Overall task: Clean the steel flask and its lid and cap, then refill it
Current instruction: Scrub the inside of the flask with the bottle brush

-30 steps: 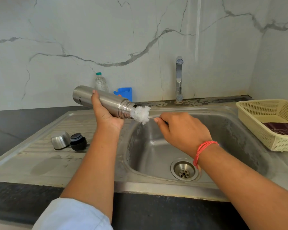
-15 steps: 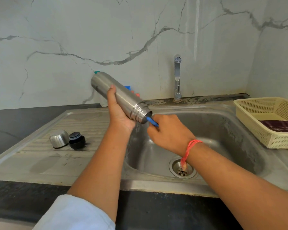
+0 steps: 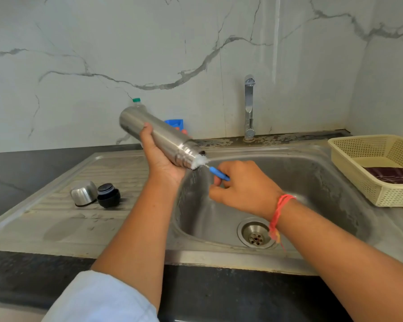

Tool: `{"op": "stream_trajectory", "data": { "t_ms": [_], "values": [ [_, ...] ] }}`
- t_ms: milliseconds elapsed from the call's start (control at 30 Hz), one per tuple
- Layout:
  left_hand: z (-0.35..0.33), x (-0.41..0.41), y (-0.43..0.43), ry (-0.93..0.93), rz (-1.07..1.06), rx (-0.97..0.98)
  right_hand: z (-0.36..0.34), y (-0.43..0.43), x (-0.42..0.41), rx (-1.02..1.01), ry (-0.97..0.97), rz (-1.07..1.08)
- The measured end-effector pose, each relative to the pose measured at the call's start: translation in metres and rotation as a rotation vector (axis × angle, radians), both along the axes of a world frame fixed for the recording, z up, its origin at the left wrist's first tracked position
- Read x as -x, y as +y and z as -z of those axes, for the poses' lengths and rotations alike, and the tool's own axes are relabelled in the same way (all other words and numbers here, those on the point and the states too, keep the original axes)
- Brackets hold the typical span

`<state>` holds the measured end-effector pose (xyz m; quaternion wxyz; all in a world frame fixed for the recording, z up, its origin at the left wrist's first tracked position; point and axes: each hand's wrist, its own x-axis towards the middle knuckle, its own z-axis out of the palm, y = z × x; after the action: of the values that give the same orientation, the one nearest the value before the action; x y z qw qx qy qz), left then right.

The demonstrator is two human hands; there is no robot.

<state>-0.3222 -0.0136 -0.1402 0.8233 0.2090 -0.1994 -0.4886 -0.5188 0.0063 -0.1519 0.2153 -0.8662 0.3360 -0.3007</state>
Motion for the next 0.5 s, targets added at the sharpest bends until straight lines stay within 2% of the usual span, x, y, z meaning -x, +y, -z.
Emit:
{"op": "stream_trajectory", "data": {
  "t_ms": [100, 267, 400, 500],
  "values": [
    [-0.004, 0.016, 0.001, -0.095, 0.028, -0.012, 0.0, 0.006, -0.009, -0.051, -0.075, -0.009],
    [-0.012, -0.001, 0.011, 0.029, -0.03, 0.039, -0.003, 0.007, 0.001, -0.054, -0.031, -0.05],
    [-0.011, 0.017, 0.009, -0.109, -0.027, -0.017, -0.002, 0.005, -0.007, -0.06, -0.053, -0.032],
    [-0.016, 0.001, 0.012, 0.0, -0.051, 0.036, -0.003, 0.001, 0.006, -0.041, -0.002, -0.03]
  ]
}}
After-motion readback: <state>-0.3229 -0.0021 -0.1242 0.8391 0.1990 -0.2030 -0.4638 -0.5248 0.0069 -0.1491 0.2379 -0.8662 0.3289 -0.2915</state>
